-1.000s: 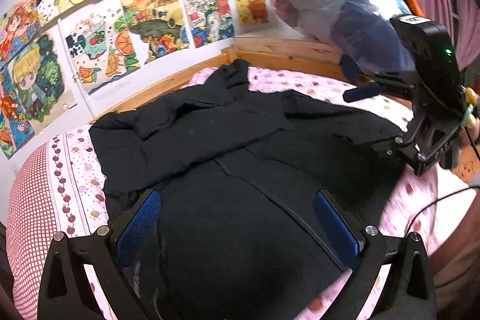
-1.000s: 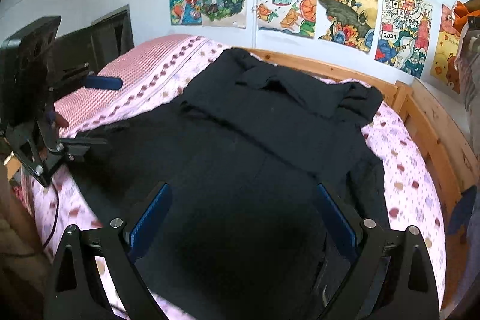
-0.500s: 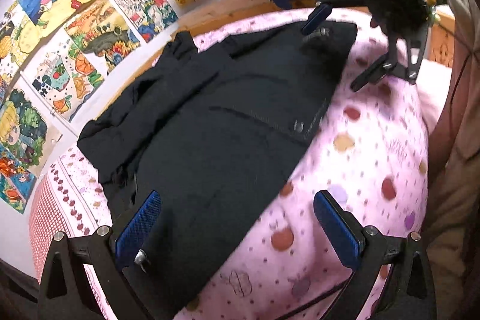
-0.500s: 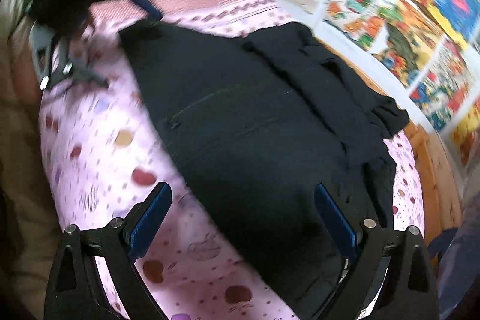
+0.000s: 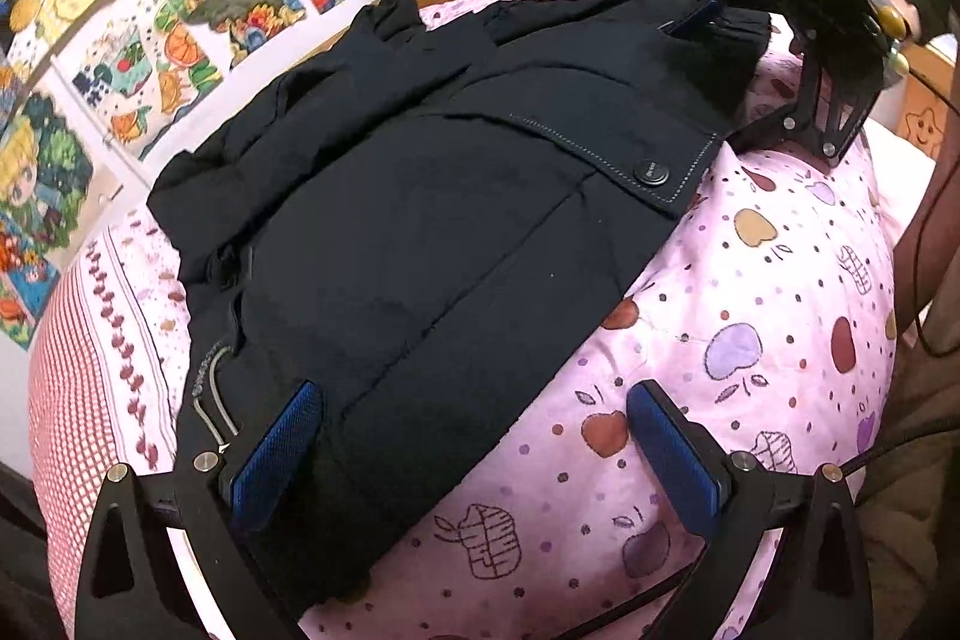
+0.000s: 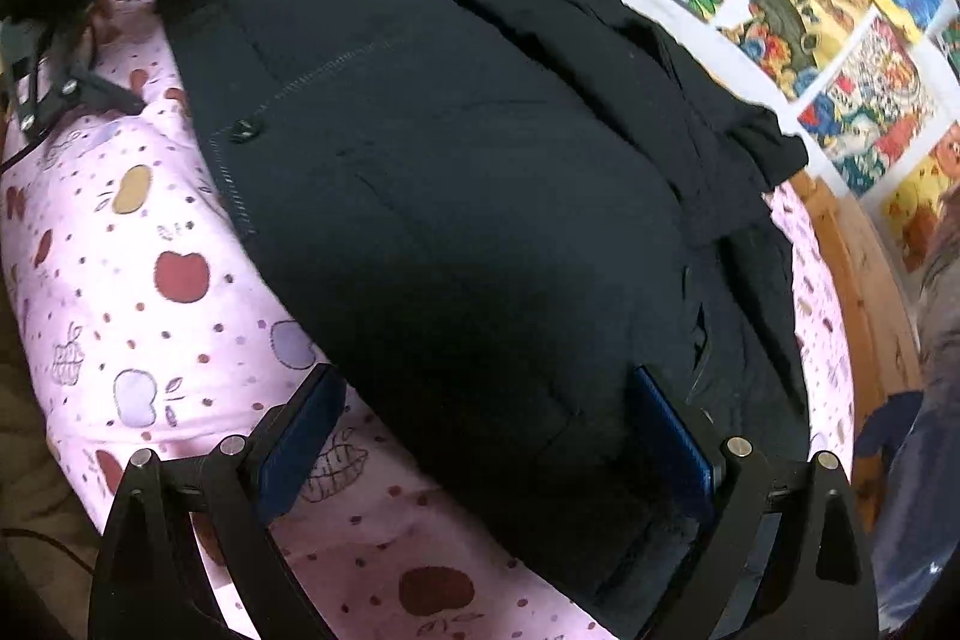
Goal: Fold large clothes
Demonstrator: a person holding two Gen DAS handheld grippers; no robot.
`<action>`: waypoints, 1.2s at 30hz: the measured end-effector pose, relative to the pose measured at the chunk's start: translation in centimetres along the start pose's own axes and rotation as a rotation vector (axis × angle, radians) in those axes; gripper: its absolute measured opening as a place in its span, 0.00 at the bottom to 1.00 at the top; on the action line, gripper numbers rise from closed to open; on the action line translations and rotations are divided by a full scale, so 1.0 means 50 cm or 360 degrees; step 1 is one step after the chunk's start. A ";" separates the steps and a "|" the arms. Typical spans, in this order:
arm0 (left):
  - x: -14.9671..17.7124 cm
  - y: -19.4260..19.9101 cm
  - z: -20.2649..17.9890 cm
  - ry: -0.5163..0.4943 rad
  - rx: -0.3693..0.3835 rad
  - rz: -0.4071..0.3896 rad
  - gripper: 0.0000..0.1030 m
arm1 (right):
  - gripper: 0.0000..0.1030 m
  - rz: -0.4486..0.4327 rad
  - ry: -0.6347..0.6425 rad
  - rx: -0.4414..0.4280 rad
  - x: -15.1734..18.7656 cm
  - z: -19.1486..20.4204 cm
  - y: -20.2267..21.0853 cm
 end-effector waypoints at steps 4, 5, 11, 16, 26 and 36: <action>-0.003 0.000 0.007 0.0023 -0.0011 -0.0012 1.00 | 0.91 -0.0004 0.0027 0.0068 -0.004 0.006 -0.002; -0.003 -0.001 0.013 0.0037 -0.0011 -0.0014 1.00 | 0.91 0.0002 0.0027 0.0088 -0.005 0.008 -0.004; -0.011 -0.002 0.032 0.0123 -0.0007 -0.0018 1.00 | 0.91 -0.0009 -0.0065 0.0027 -0.028 -0.023 0.000; -0.014 -0.005 0.043 0.0157 0.0018 -0.0024 1.00 | 0.91 -0.0089 -0.0322 -0.0103 -0.064 -0.077 0.026; -0.046 -0.016 0.054 0.0103 -0.0179 -0.0024 1.00 | 0.91 -0.0177 -0.0958 -0.0404 -0.102 -0.167 0.037; -0.088 -0.017 0.110 0.0234 -0.0316 -0.0057 1.00 | 0.91 -0.0217 -0.1068 -0.0440 -0.113 -0.216 0.001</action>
Point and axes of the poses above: each gripper's, at about its wrist camera, not at the fingertips, and y roughly against the way its jaws point, z to its left, x to its underside, the point moved 5 cm from there along -y, roughly the way its jaws point, and after that the axes turned 1 degree about -x, right-handed, at the moved point
